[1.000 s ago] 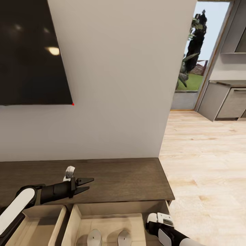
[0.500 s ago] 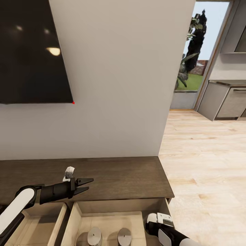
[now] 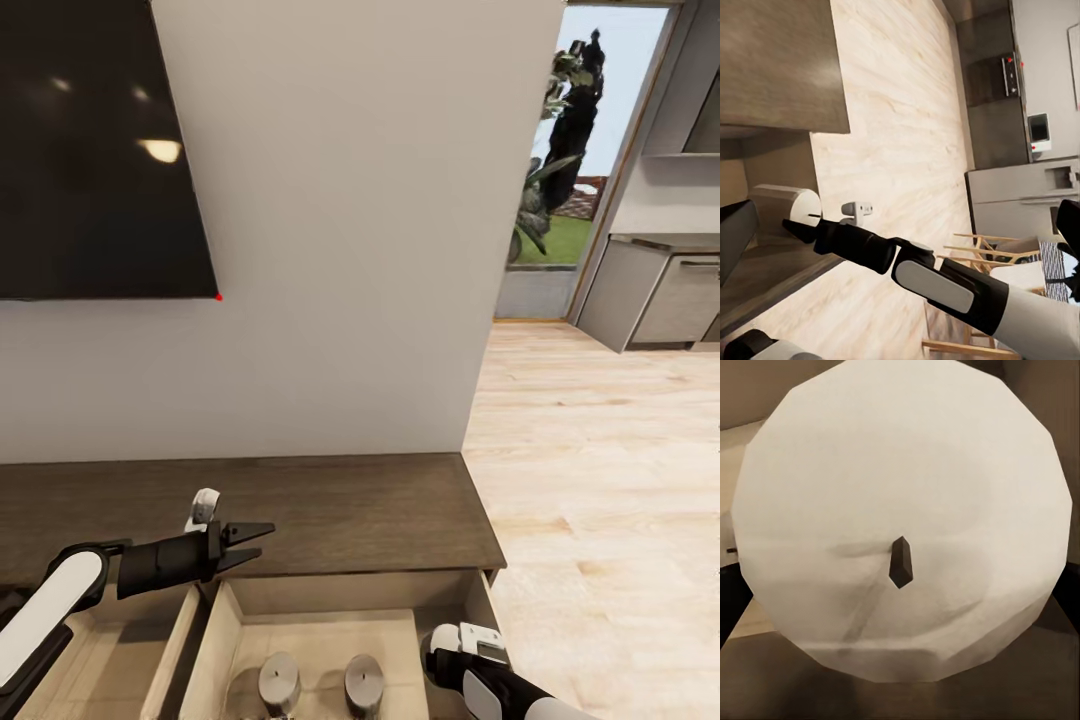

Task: Place each of the two pumpkins and all three candles from the living room inside a cabinet in the living room (use any cabinet), then make sure every cabinet is closed, and position the cauldron so it is next to a table in the living room.

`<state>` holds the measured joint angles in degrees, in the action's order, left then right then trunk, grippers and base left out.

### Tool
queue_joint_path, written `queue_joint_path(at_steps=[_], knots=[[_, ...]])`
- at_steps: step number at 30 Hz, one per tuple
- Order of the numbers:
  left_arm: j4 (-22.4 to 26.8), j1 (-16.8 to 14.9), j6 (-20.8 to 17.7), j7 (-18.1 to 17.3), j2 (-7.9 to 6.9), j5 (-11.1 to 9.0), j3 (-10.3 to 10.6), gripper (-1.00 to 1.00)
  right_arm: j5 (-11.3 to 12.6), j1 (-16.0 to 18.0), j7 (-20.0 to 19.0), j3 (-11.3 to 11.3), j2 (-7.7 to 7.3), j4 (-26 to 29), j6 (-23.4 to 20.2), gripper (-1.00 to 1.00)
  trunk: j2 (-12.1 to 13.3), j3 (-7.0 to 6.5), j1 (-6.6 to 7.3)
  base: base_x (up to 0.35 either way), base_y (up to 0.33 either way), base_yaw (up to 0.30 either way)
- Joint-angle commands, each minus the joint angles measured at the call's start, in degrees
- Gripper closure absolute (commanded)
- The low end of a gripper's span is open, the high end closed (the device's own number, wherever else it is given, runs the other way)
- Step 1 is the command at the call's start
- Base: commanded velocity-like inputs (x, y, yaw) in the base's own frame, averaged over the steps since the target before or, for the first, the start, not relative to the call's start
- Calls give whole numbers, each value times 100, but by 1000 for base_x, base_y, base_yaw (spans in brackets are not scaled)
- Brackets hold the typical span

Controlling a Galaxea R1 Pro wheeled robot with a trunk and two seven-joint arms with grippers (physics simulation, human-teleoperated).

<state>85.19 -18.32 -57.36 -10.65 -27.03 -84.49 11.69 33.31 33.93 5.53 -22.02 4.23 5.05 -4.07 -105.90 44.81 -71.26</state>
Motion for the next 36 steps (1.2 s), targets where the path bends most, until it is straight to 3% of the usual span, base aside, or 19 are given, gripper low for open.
queue_joint_path(at_steps=[1,12,15,18,21,23,31,36], knots=[[-3,-5,-3,-59,-6,52,5,-100,35,2,36,-48,-1,13,-33,100,-3,5,2,-98,0,0],[-3,-5,-3,-60,-17,55,-32,-100,42,4,43,-41,4,15,-155,100,-3,5,2,-18,0,0],[-4,-5,-3,-60,-21,54,-34,-100,21,19,71,-33,-3,112,-821,100,-43,23,-20,0,0,0],[-3,-5,-3,-60,-21,50,-35,-100,23,39,145,-26,-13,620,-1387,100,-163,77,-86,0,0,0],[2,-5,-3,-60,-21,45,-35,-100,30,190,457,-21,-17,1151,-2121,100,-283,131,-152,0,0,0],[8,-5,-3,-60,-22,43,-35,-100,33,273,546,-17,-15,1239,-2283,100,-364,167,-195,0,0,0],[14,-5,-3,-60,-22,39,-31,-100,22,448,664,-13,35,1312,-2481,100,-685,310,-371,0,0,0],[29,-5,-3,-60,-22,38,-25,-100,8,507,973,-13,107,1314,-2489,100,-885,400,-481,0,0,0]])
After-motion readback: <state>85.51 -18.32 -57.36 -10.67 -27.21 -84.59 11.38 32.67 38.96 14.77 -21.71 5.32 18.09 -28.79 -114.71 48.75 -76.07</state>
